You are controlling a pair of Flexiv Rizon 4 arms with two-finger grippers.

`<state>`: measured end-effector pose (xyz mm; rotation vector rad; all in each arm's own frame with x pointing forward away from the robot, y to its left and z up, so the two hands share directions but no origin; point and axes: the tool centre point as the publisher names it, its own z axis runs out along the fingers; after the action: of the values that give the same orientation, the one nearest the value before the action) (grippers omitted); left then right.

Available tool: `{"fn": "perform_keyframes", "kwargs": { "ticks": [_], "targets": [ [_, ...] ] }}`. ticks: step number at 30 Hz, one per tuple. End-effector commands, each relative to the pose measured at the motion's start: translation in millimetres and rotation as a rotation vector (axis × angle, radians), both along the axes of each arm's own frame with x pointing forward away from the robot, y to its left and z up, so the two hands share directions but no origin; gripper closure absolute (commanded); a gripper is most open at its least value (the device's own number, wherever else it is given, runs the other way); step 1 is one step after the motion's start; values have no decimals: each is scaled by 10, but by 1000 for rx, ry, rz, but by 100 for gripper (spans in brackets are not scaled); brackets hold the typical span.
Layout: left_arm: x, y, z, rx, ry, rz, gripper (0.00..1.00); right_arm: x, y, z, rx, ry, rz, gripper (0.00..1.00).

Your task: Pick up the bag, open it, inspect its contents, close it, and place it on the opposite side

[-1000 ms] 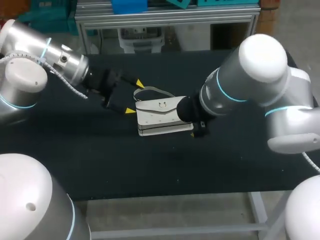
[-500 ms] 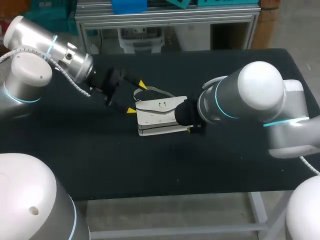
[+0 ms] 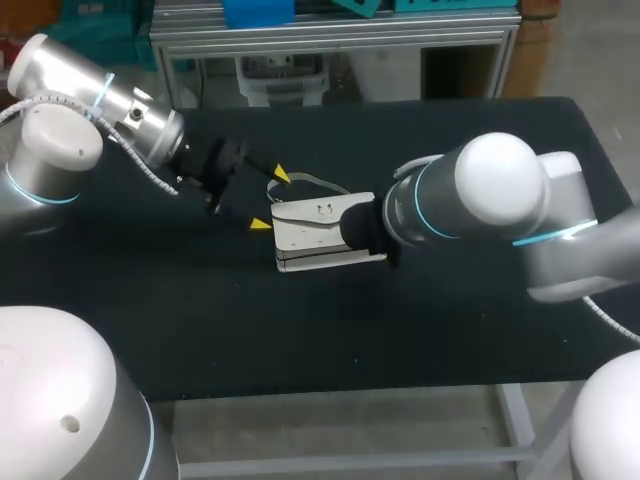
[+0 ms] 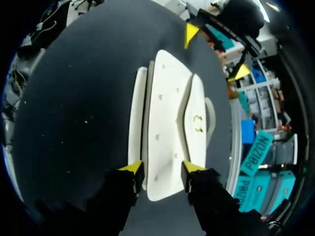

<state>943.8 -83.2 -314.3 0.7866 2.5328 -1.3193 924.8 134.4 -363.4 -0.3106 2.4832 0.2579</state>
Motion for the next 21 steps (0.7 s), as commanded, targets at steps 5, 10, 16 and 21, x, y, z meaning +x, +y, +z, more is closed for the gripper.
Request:
{"fn": "perform_keyframes", "kwargs": {
  "ticks": [5,10,16,21],
  "targets": [
    [37,-5,-39,-6,8,-7,0,37,-8,-79,-3,2,1,87],
    [37,-11,-37,-6,7,-8,0,11,-11,-135,-2,12,4,100],
    [26,-30,-46,-3,8,-15,0,-41,13,-173,6,21,10,100],
    [19,-40,-59,-1,11,-19,0,-82,27,-178,8,24,14,84]
  ]
}}
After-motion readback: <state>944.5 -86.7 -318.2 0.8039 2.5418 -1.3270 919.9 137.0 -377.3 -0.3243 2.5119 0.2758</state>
